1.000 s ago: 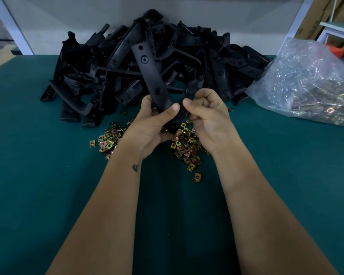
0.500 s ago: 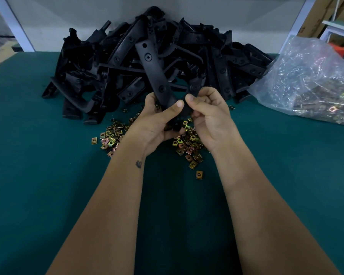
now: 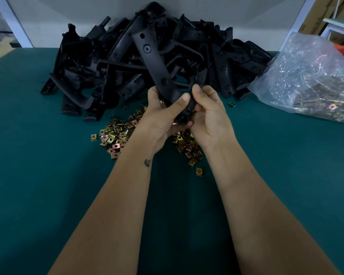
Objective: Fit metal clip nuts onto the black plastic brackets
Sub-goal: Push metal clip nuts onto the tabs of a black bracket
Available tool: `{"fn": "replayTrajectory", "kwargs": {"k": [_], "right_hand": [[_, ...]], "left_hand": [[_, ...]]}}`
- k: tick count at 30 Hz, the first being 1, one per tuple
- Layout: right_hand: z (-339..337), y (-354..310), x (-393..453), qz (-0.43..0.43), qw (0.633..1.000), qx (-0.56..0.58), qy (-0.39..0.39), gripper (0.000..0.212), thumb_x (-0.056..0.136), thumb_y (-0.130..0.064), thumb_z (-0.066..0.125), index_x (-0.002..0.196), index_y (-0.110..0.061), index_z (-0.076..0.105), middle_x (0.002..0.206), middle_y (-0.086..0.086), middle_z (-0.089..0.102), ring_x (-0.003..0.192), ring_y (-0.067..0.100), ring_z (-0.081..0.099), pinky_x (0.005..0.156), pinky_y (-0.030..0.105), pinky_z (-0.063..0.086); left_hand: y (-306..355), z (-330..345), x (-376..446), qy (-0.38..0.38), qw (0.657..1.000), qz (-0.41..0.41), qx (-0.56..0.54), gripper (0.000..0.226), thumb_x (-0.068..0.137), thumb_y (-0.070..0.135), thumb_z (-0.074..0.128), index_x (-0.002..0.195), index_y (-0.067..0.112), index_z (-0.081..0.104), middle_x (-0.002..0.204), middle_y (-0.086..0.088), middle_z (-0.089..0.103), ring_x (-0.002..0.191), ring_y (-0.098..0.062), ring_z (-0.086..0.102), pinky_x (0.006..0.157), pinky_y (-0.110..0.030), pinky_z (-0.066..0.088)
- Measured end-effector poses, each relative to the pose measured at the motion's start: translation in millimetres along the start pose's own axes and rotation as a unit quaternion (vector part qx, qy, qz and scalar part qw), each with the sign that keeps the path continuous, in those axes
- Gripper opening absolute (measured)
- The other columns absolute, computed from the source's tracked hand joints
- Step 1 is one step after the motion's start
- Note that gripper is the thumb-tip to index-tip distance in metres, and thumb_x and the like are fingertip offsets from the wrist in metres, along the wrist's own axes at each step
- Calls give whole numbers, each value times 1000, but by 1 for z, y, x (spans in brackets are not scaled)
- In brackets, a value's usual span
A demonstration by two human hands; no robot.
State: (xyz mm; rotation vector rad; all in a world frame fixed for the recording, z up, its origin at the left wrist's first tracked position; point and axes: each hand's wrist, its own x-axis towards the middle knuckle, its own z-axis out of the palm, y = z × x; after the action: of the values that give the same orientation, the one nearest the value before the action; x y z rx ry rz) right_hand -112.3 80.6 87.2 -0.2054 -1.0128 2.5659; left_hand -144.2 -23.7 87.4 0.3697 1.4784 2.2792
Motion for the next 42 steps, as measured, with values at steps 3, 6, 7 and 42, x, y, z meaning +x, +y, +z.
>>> {"fn": "replayTrajectory", "kwargs": {"k": [3,6,7,42], "right_hand": [[-1,-5,1,-23,999,-47,-1,22,88,3,63,84,-16,53,59,-4,48,58,7,48,81,32,48],[-4,-11,2,-50,990,-130,-2,25,85,7,66,85,-14,53,58,-4,39,52,5,39,68,22,43],[-5,-12,2,-57,987,-152,0,25,84,7,67,84,-14,53,57,-5,39,51,5,38,65,20,43],[12,10,-11,-274,717,-637,75,36,97,-42,55,119,-16,65,112,-4,67,105,13,59,86,31,48]], "left_hand": [[-1,0,-1,3,1000,-3,-9,40,94,17,66,122,19,37,126,-12,59,92,-16,70,63,-30,58],[-1,-3,-1,-2,1000,-15,-13,39,94,17,66,120,21,38,123,-6,58,95,-15,68,61,-30,57],[-2,-3,0,1,1000,-17,-12,39,94,17,66,120,21,38,123,-4,58,98,-16,66,61,-30,57],[-15,10,12,107,963,-36,-246,36,100,-7,41,124,18,52,111,-13,68,94,-26,73,80,-44,61]]}}
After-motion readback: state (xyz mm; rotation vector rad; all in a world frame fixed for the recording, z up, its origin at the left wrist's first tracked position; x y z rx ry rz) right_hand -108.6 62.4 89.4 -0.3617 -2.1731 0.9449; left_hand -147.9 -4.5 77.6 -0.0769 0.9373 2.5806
